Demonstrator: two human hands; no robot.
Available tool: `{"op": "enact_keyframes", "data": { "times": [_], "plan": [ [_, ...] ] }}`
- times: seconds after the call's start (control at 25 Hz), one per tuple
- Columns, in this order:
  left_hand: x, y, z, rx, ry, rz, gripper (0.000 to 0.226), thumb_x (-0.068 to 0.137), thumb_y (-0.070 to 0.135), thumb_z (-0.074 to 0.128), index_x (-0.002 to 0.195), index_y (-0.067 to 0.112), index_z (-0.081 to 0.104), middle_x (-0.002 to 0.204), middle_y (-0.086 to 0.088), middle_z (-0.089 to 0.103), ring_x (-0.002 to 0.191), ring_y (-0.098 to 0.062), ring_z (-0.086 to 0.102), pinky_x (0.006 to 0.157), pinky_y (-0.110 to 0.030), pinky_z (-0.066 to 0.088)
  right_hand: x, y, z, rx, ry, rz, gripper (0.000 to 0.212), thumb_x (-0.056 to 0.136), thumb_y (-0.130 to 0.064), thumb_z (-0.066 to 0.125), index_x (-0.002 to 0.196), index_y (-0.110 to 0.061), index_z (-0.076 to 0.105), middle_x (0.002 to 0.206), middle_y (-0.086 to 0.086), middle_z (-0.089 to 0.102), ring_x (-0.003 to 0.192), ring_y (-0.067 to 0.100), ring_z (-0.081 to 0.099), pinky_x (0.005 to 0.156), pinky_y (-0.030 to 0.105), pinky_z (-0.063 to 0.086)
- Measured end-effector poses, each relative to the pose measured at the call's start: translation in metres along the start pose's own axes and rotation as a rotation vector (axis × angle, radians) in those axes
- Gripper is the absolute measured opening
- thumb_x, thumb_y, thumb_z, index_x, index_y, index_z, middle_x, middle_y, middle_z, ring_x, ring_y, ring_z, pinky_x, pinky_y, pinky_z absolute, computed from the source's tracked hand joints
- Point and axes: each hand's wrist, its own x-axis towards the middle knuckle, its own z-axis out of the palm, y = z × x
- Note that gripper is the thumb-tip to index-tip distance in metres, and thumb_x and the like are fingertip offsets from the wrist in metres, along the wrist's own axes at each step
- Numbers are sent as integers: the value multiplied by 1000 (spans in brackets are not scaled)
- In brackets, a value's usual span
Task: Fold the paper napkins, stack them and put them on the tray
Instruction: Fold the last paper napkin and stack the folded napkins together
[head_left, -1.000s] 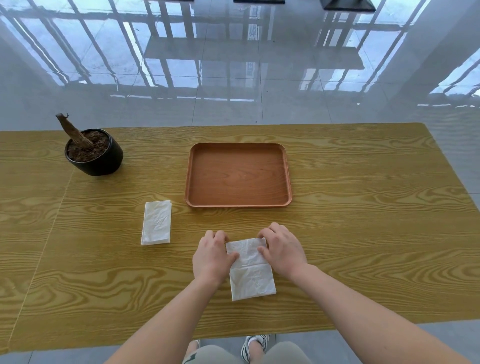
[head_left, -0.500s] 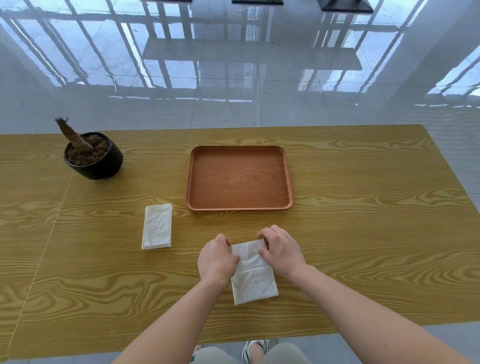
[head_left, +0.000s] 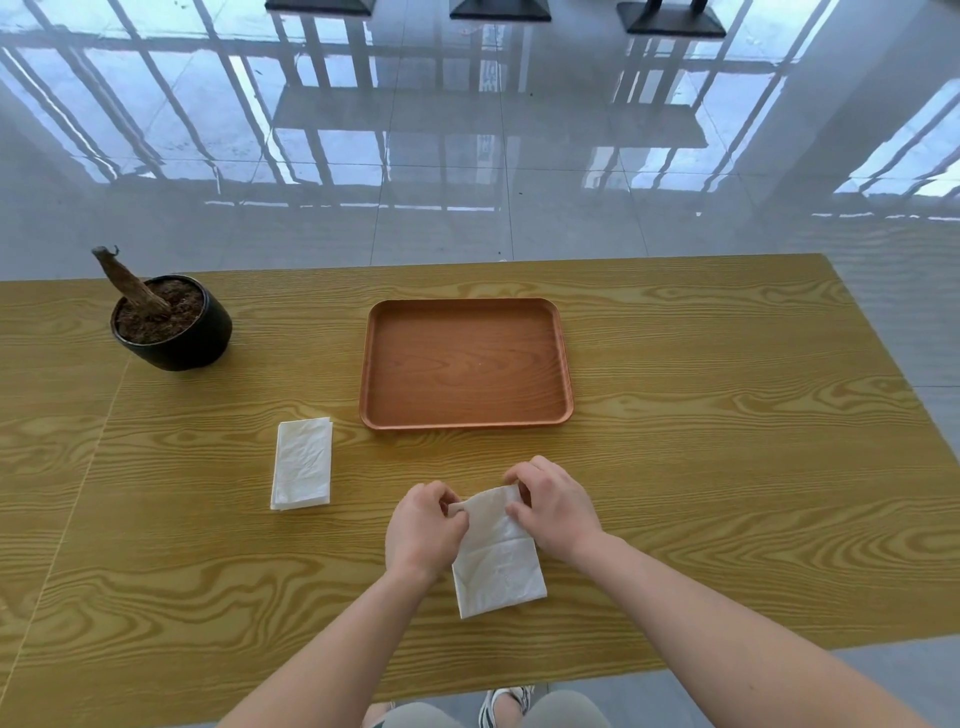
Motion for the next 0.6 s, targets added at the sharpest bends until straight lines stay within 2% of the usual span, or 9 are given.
{"op": "enact_keyframes", "data": {
  "times": [0.12, 0.2, 0.28, 0.4, 0.48, 0.6],
  "plan": [
    [-2, -3, 0, -34, 13, 67, 10, 83, 24, 69, 74, 26, 64, 68, 9, 65, 66, -11, 61, 58, -35, 51, 0, -1, -3, 30, -4, 3, 40, 86, -22, 61, 126, -26, 59, 115, -10, 51, 108, 11, 50, 87, 31, 49],
    [-3, -2, 1, -30, 39, 125, 13, 84, 23, 71, 75, 25, 62, 71, 10, 63, 68, -12, 59, 59, -32, 49, 1, -2, -6, 56, -7, -17, 48, 82, -19, 61, 130, -26, 58, 121, -13, 51, 109, 10, 47, 89, 31, 48],
    [-5, -1, 2, -42, 61, 166, 13, 84, 22, 74, 77, 24, 63, 77, 10, 61, 73, -12, 57, 65, -33, 50, 3, -2, -11, 43, -37, -50, 49, 82, -19, 63, 129, -27, 59, 118, -13, 56, 106, 12, 45, 90, 30, 47],
    [-7, 0, 1, -78, 90, 195, 14, 81, 20, 79, 75, 22, 67, 79, 8, 62, 74, -12, 58, 68, -36, 52, 2, 1, -16, 18, -42, -80, 29, 85, -21, 65, 113, -24, 69, 100, -10, 61, 99, 13, 44, 89, 29, 46],
    [-11, 0, -1, -92, 107, 219, 13, 79, 19, 82, 75, 21, 69, 79, 10, 62, 75, -11, 58, 67, -36, 52, -2, 1, -19, 13, -31, -103, 15, 88, -23, 66, 101, -21, 73, 97, -8, 63, 96, 13, 45, 87, 30, 46],
    [-21, -5, -4, -35, 130, 319, 13, 78, 16, 81, 76, 22, 70, 80, 14, 61, 78, -9, 58, 66, -32, 51, -14, 0, -20, 10, -7, -157, 10, 90, -23, 68, 95, -17, 73, 96, -5, 62, 95, 13, 46, 83, 28, 44]
  ]
}}
